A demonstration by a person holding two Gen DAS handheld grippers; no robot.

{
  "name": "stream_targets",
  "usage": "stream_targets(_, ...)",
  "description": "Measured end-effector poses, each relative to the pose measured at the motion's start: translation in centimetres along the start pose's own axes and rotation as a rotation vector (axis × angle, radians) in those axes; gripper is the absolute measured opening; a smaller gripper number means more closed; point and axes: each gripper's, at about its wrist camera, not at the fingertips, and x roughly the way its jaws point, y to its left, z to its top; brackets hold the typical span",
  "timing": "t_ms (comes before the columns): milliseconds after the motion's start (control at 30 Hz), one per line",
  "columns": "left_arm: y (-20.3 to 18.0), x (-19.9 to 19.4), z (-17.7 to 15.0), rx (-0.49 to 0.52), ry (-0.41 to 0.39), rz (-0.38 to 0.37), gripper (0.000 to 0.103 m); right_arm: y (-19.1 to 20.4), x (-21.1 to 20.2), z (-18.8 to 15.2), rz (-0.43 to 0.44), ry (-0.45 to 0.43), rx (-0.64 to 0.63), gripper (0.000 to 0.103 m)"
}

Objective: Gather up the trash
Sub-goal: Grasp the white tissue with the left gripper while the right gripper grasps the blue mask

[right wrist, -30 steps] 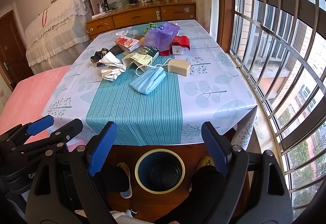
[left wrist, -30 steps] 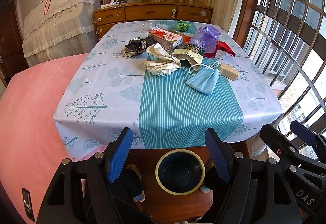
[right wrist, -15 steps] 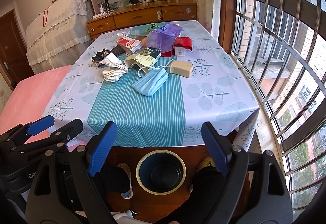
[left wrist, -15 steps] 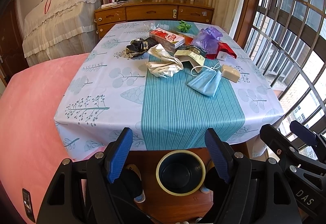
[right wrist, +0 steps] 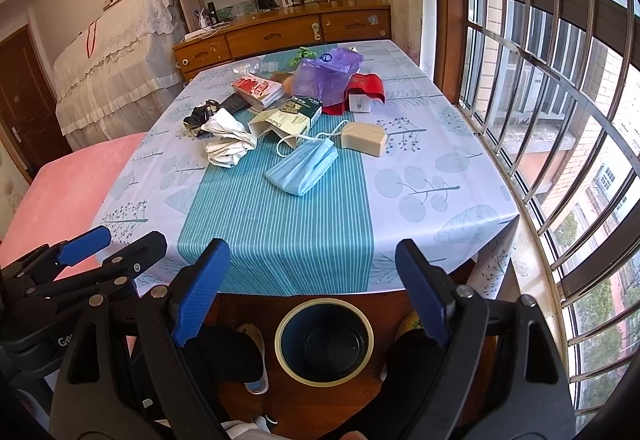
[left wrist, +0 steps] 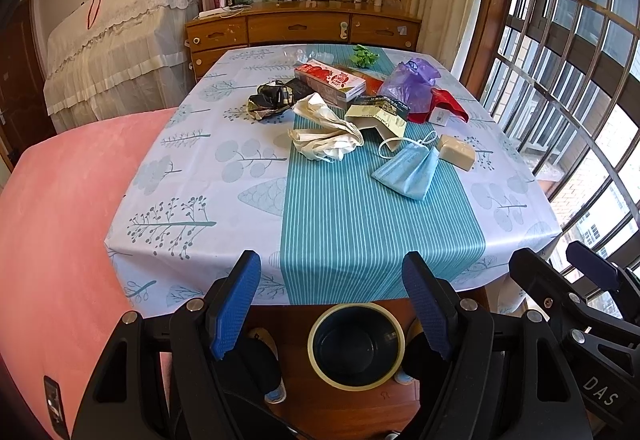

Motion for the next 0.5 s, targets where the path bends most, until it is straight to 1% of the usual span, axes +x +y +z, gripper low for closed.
stream_targets(167,0.5,1.1,1.2,-0.011,0.008,-0.001,0.075,-0.5,1.5,0.7,0.024,0.022,0.019,0.083)
stream_targets(233,0.8,1.8,1.9,-0.025,0.027,-0.01,0.074,-0.7,2.6,1.2,0.041,0.039,0.03,0.083)
stream_targets(267,1.2,2.5,2.2,-0.03,0.041,-0.02,0.074,-0.8,3.0,1.5,0.05,0.046,0.037,0.083)
stream_targets(300,1.5,3.0,2.6,-0.038,0.051,-0.029,0.07,-0.9,3.5,1.7,0.056,0.051,0.042,0.083)
stream_targets(333,1.7,3.5,2.9,-0.042,0.055,-0.031,0.068,-0.9,4.0,2.1,0.062,0.056,0.047,0.083)
stream_targets(433,2.4,4.9,4.1,-0.042,0.066,-0.024,0.068,-0.8,5.4,3.3,0.068,0.061,0.048,0.083)
stream_targets(500,3.0,6.1,5.1,-0.055,0.085,-0.035,0.068,-0.7,6.3,4.1,0.072,0.065,0.047,0.083)
